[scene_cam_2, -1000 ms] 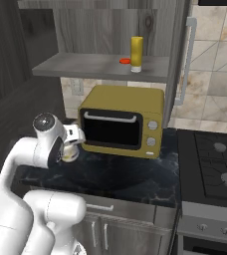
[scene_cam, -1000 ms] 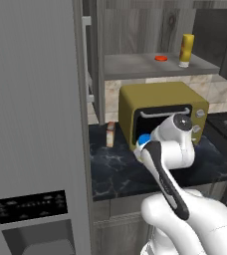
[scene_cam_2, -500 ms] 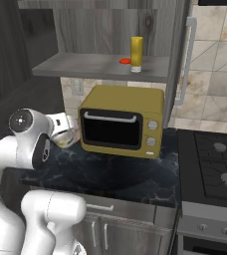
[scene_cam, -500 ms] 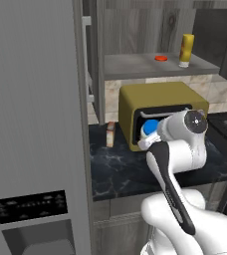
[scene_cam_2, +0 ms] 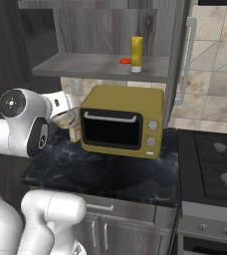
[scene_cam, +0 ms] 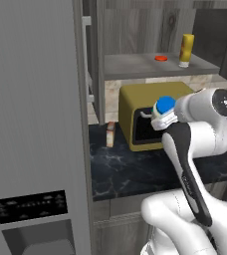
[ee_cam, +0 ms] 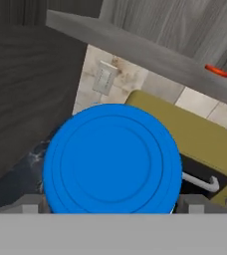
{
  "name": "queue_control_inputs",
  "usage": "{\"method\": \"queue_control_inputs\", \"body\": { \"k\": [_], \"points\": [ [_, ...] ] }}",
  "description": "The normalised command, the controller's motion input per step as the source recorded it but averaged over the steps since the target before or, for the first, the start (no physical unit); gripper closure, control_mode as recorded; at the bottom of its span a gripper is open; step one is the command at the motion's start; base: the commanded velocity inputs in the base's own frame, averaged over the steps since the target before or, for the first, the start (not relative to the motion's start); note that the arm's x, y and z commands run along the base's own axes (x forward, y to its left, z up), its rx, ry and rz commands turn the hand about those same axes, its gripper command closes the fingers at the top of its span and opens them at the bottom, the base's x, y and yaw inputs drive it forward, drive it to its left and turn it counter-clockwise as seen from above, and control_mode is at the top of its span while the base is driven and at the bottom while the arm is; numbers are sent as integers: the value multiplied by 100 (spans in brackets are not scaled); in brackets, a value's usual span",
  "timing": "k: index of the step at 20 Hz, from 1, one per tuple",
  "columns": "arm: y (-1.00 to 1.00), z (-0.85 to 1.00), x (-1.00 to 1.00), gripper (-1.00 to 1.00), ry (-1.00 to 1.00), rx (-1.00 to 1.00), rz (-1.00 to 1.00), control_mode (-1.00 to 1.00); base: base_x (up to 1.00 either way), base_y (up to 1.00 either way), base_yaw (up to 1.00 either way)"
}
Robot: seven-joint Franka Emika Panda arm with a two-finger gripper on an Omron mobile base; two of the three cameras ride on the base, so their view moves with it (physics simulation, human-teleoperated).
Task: Pick the mustard and mayonnaise from the counter and place them in the cabinet.
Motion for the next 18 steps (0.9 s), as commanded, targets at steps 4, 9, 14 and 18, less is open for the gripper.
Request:
{"method": "queue_control_inputs", "body": {
  "k": [4,9,14,18],
  "points": [
    [-2,78,-28,100,-8,0,0,-100,0,0,0],
    [0,76,-29,100,-9,0,0,-100,0,0,0],
    [-16,54,-10,100,-5,0,0,-100,0,0,0],
    [-13,46,0,100,-2,0,0,-100,0,0,0]
  ]
}}
